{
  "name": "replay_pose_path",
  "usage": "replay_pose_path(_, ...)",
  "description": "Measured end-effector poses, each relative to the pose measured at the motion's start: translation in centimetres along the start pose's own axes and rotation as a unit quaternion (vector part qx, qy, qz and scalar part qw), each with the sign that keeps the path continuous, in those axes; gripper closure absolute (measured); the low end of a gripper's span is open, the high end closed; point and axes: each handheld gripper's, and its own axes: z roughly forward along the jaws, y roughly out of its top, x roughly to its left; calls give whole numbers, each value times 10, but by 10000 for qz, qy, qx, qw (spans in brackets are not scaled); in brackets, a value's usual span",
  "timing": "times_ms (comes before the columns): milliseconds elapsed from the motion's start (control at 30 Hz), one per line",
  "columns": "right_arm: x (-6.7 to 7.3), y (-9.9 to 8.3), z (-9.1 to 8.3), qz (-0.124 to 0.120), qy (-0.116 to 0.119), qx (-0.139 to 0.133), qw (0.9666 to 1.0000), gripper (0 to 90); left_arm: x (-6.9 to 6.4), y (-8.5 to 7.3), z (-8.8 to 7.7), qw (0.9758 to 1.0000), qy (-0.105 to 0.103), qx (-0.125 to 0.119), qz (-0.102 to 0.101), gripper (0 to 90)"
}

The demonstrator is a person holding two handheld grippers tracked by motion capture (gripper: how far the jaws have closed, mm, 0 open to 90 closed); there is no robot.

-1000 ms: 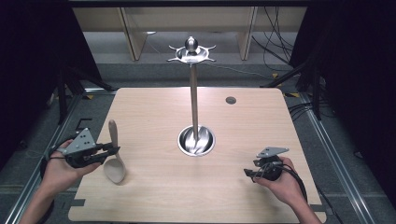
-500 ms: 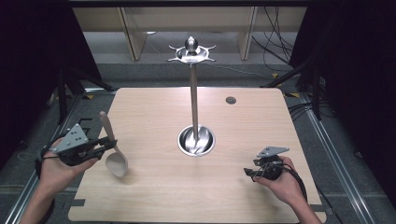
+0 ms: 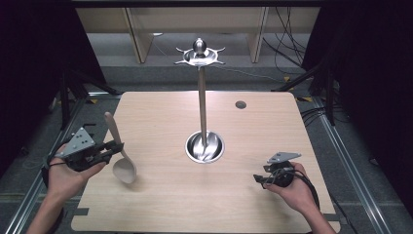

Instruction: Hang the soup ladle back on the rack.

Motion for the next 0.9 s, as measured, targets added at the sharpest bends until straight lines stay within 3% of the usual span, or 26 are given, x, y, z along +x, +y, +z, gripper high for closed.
replay_pose_path(33,-1,1,1,-114,-6,-51,9999,445,-1,1,1,10000,20,-3,-17,767)
replay_pose_path(167,1,2,1,-112,-18,-47,9999,445,-4,3,3,9999,70,-49,-75,767)
replay_pose_path(267,3,2,-2,-121,-39,-56,9999,445,-5,7,5,10000,-1,-83,25,767)
replay_pose_path(300,2,2,-4,-128,-22,58,9999,445,-4,10,6,9999,-57,-73,138,767)
replay_pose_path(333,5,2,-5,6,-3,66,10000,445,-5,10,7,9999,-110,-44,80,767)
replay_pose_path(367,3,0,-4,-94,-51,-49,9999,445,-5,12,7,9999,-80,-7,104,767)
replay_pose_path(400,3,1,-7,-87,-34,73,9999,446,-4,13,9,9998,-146,-40,151,767)
replay_pose_path(567,5,2,-8,1,-66,67,10000,446,-2,23,13,9995,-225,-153,173,767)
replay_pose_path(600,5,2,-8,4,-66,64,10000,446,-2,25,13,9997,-218,-110,92,767)
replay_pose_path(700,3,1,-6,-63,-74,34,9999,446,-2,31,16,9996,-257,-89,91,767)
replay_pose_path(733,3,1,-6,-73,-77,34,9999,446,-1,33,18,9993,-299,-128,190,767)
replay_pose_path(900,2,0,-6,-43,-58,-14,10000,446,-1,43,23,9988,-430,-90,193,767)
